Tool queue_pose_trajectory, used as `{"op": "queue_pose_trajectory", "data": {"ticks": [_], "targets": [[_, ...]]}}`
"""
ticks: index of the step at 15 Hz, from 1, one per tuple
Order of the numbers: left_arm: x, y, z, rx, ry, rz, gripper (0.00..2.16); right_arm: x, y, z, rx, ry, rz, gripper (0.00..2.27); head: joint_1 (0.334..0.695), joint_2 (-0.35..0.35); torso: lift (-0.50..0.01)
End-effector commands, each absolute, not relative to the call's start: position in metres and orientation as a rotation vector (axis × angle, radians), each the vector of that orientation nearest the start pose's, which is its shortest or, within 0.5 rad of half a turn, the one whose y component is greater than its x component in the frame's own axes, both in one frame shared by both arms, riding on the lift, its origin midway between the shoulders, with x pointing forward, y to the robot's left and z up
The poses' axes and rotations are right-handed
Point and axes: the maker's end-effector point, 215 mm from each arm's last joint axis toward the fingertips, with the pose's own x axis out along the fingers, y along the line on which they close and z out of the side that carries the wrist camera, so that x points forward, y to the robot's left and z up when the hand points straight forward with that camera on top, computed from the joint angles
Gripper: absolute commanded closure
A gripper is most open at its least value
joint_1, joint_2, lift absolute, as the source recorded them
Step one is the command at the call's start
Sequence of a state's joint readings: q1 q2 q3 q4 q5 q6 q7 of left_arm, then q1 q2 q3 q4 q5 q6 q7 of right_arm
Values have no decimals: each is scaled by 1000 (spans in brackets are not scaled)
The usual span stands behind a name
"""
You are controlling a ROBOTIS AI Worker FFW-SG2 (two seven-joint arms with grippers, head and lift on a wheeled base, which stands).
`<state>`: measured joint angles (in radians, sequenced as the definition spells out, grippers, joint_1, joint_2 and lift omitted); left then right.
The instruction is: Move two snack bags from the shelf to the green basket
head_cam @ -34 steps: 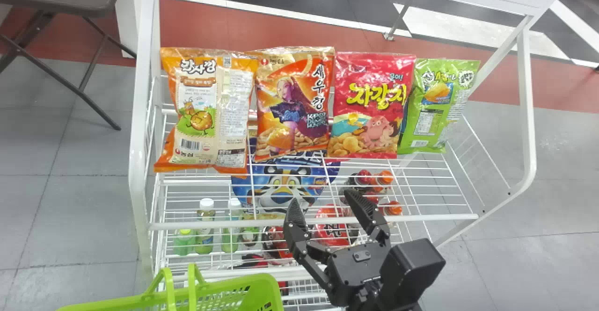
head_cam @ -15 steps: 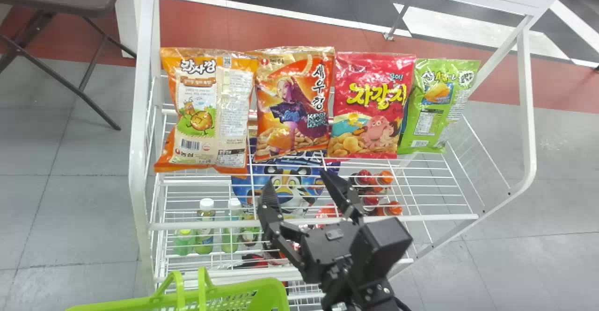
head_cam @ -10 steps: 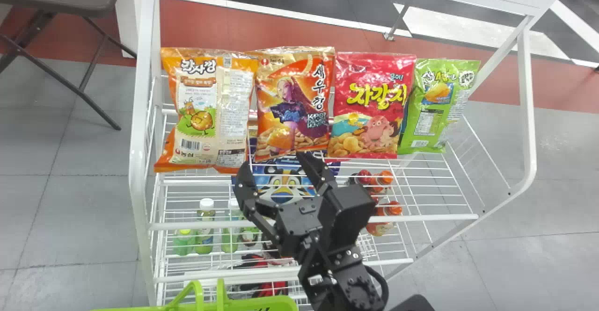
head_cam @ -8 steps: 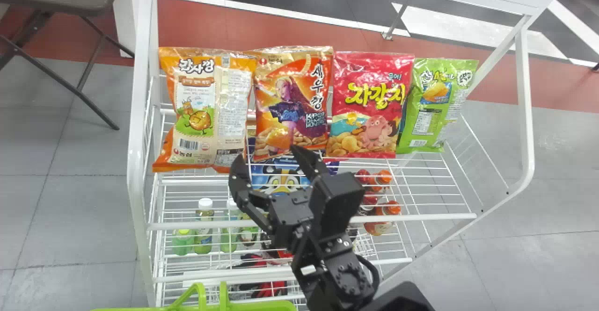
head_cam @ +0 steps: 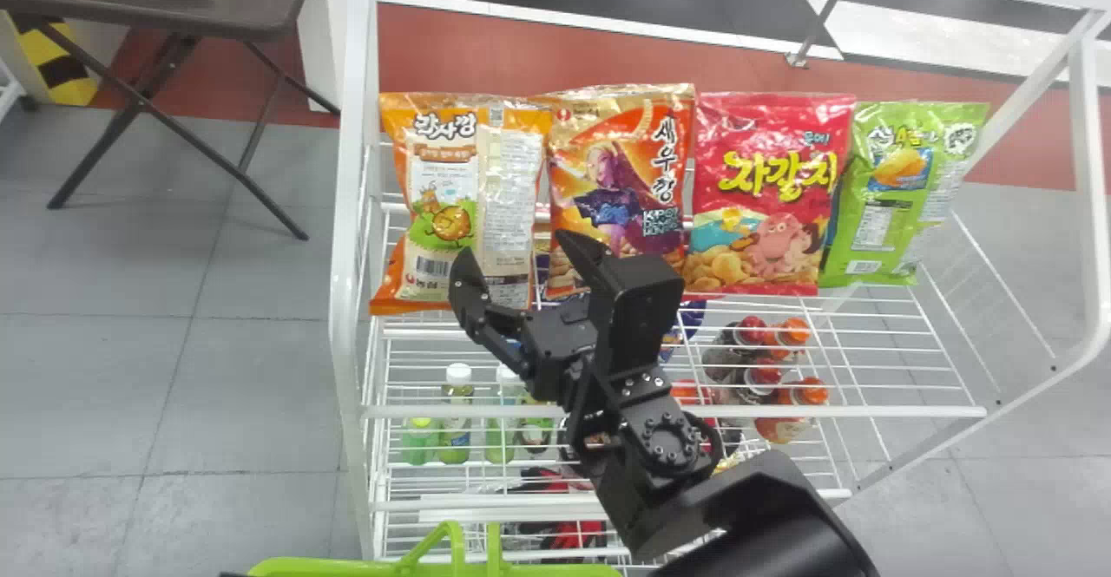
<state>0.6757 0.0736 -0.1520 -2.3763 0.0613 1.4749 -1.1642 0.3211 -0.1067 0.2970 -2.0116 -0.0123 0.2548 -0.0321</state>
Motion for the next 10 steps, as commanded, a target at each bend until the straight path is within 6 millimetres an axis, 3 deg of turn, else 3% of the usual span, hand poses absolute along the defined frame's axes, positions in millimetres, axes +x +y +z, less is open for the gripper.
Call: {"op": "queue_pose_trajectory", "data": {"ticks": [1,10], "targets": [[97,-16,-418,-772,1236,-1180,2125,488,-78,-364,-15,158,287,140,695,-204,-17],[99,-15,-423,-775,1231,-1177,2125,523,-50,-372,48,209,348,178,695,-138,-17]]}}
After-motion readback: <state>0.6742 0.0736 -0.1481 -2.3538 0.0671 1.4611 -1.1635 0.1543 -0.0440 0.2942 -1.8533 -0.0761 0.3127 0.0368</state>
